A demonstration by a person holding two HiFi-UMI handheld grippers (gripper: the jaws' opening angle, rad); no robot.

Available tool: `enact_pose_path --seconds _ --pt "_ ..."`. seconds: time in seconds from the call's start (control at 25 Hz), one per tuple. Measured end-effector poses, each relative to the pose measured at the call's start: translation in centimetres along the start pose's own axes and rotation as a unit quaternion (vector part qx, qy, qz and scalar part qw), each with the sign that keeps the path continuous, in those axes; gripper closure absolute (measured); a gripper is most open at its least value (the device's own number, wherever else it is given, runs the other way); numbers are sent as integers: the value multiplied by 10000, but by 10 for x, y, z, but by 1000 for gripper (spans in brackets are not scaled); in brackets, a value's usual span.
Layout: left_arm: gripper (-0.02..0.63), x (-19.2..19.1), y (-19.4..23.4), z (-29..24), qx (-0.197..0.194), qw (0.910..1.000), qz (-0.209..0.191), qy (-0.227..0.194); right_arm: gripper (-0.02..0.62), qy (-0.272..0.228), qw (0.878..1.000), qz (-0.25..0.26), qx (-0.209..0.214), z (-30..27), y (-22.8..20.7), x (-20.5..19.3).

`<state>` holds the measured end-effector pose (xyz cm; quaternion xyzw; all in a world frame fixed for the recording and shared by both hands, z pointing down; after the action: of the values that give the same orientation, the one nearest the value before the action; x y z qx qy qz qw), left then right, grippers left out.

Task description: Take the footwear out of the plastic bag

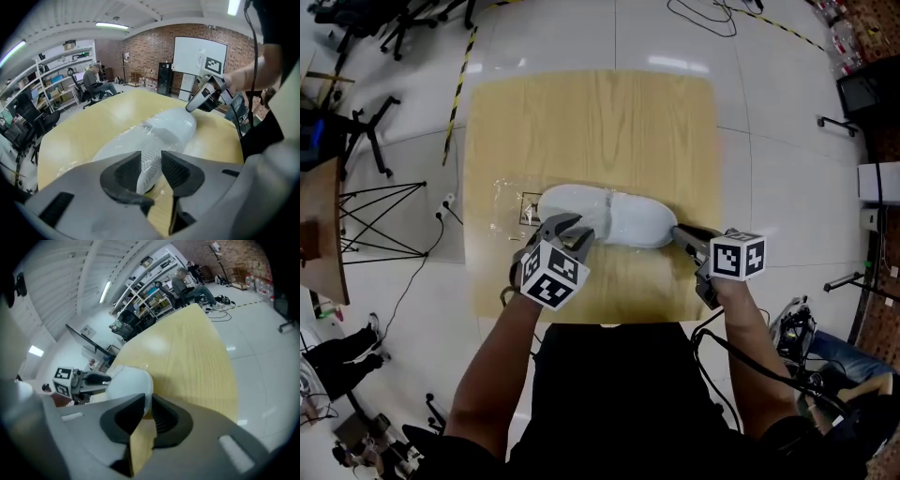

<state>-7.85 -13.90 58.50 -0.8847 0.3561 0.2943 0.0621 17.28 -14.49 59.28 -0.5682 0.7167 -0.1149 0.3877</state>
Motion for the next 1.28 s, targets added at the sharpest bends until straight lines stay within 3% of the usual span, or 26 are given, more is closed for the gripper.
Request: enact_pose_path --seconds 0.16,0.28,0.36,0.44,0.56,0.6,0.72,0.84,0.96,1.0,1.08,1.2,1.28 --pt "517 -3 5 5 -20 9999 143 -91 544 321 9992 196 -102 6 0 -17" --pt "520 -6 3 7 -72 9999 26 -89 517 169 9946 794 -645 15 1 -4" --pt "518 -7 3 9 -82 9999 -61 -71 462 59 9869 1361 -867 11 5 16" --pt "517 -8 2 11 -109 9999 -87 -39 420 127 9765 1994 -810 -7 13 35" --pt "517 -9 1 12 -164 9999 -31 10 423 507 9553 2851 -604 -44 25 54" --pt "517 -9 1 12 -164 9999 -44 32 449 610 9494 3031 -550 -54 29 57" --pt "515 -9 2 14 -126 9998 -96 73 582 683 9469 3087 -578 -69 32 64" --pt "511 -13 10 15 -58 9999 -103 118 582 802 9498 2827 -1076 -70 19 64" --pt "513 -15 15 16 -24 9999 76 79 586 472 9527 2598 -1504 -48 14 64" --pt "515 -15 16 16 -26 9999 140 42 580 261 9540 2612 -1446 -38 20 63" --pt "515 -15 17 16 -6 9998 204 -16 571 -2 9571 2766 -858 -27 49 51" --pt "517 -16 20 15 55 9997 247 -68 574 379 9469 3187 184 -40 96 7" --pt "517 -16 21 14 76 9995 280 -87 594 692 9356 3448 311 -57 110 -20"
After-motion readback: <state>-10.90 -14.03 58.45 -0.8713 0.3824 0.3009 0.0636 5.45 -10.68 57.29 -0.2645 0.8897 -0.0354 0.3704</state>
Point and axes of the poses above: the fingertips, and each gripper's own axes: z backward along the fingers, y to its left, x out of its top, the point moved 6 cm from there along z, backward along the fingers, and after that the axes turned 5 degrees about z, right-handed, at the moved point
